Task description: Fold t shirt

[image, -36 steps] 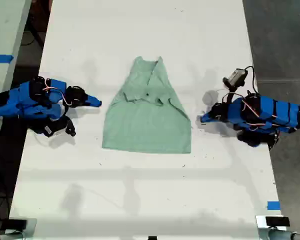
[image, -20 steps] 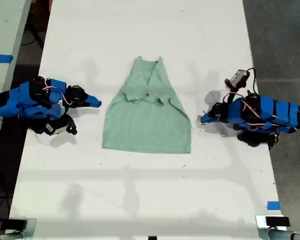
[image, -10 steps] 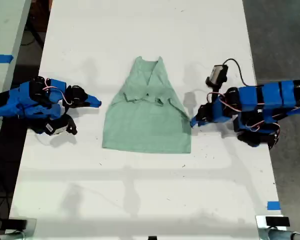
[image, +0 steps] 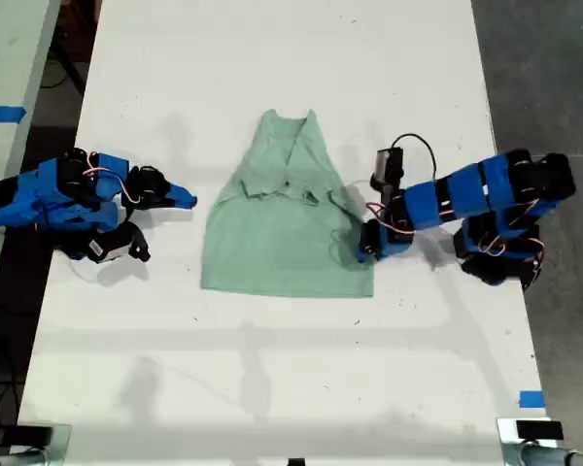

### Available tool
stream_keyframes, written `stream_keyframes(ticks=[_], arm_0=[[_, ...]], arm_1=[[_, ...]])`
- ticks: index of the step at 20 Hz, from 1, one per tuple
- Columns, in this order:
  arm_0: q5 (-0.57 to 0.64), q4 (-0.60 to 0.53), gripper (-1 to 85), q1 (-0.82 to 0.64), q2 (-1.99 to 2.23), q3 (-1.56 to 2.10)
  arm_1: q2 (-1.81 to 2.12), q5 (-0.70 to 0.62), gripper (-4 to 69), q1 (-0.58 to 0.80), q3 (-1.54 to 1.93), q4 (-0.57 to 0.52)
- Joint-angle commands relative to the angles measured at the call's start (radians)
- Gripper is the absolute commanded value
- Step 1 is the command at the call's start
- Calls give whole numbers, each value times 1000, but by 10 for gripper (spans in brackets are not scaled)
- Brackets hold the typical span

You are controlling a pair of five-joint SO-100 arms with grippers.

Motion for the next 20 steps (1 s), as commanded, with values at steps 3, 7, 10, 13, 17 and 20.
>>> stream_keyframes(ticks=[3,7,10,13,17,20], arm_0=[[-14,2,0,14,8,9],[-14,2,0,12,8,9],[-14,2,0,12,8,9],[-14,2,0,12,8,9],[-14,2,0,12,8,9],[-14,2,0,12,8,9]], arm_1=[[78,51,6,11,-43,170],[83,-83,5,6,-291,239],[80,-207,5,-12,-354,67],[52,-285,5,-20,-351,-123],[-21,-344,5,-20,-365,-272],[-107,-367,144,-20,-434,-281]])
